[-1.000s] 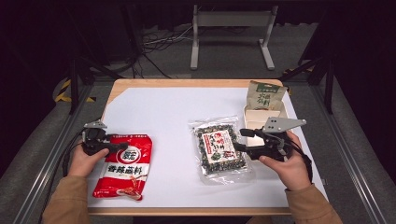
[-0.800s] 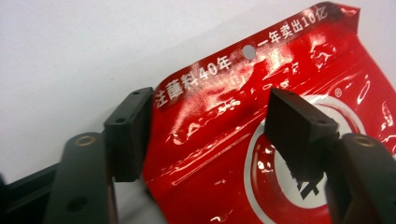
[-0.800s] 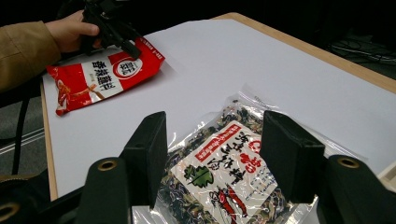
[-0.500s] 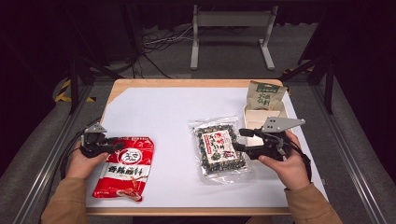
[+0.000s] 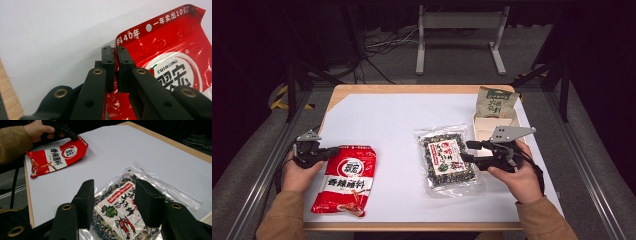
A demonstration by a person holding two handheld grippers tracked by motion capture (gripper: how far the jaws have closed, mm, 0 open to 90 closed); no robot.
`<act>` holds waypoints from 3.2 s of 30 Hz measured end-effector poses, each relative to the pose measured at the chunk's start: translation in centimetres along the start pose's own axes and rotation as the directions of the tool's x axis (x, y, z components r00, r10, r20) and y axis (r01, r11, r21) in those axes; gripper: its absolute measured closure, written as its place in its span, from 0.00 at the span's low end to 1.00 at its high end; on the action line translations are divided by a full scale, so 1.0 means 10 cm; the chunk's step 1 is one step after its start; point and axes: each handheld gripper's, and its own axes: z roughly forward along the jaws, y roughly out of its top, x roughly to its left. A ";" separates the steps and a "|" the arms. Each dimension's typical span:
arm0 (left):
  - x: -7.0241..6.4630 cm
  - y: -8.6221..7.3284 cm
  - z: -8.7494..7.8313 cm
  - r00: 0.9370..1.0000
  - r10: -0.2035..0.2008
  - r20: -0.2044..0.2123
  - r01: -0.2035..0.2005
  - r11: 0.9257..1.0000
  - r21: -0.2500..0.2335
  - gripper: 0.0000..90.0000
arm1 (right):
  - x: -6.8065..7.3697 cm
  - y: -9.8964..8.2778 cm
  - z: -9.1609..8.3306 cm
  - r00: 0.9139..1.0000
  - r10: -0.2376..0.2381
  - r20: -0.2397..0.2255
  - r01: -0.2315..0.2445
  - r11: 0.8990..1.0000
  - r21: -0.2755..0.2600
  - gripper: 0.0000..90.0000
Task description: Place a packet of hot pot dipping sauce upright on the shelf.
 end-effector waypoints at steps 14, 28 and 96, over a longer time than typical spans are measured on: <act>-0.21 0.17 -0.27 1.000 0.022 -0.011 -0.023 0.998 -0.063 0.99 | 0.05 0.02 0.03 0.999 -0.008 -0.031 0.008 1.000 0.004 0.59; -0.56 0.40 -0.52 0.996 0.084 0.008 -0.082 0.987 -0.141 1.00 | 0.11 0.06 0.01 0.999 -0.012 -0.042 0.011 1.000 -0.004 0.62; -2.01 0.77 -1.02 0.850 0.490 0.193 -0.364 0.811 -0.459 1.00 | 0.58 0.52 0.88 0.949 -0.188 -0.253 0.196 0.981 0.007 0.68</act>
